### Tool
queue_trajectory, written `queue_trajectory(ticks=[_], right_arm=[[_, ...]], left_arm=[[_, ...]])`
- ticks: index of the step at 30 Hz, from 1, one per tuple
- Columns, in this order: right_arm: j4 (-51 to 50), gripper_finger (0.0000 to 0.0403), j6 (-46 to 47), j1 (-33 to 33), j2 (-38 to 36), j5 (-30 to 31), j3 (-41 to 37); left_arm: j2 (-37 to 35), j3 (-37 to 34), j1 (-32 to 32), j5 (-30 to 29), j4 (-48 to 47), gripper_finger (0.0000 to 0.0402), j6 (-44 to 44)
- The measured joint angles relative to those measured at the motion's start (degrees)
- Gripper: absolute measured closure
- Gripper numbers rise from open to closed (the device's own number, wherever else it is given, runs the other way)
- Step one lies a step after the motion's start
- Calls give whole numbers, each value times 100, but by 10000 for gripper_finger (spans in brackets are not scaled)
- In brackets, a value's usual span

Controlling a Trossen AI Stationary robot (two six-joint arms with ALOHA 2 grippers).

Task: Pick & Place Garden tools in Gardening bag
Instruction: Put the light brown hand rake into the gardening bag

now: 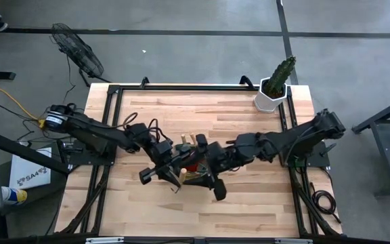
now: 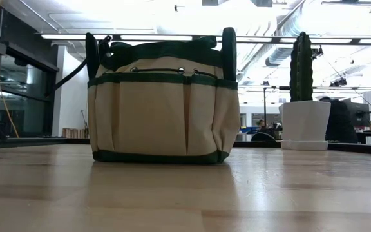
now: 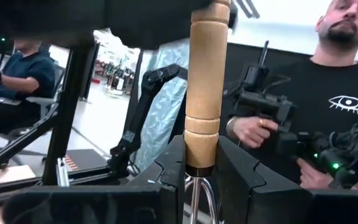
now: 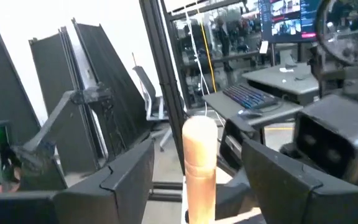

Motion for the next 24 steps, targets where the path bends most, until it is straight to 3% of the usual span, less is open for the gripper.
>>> queue_trajectory(ticks=[10, 24], right_arm=[[323, 171, -1, 2, 172, -132, -4], [450, 214, 20, 2, 172, -141, -4]], left_arm=[[151, -2, 0, 133, 354, 347, -136], [149, 0, -4, 184, 498, 347, -198]])
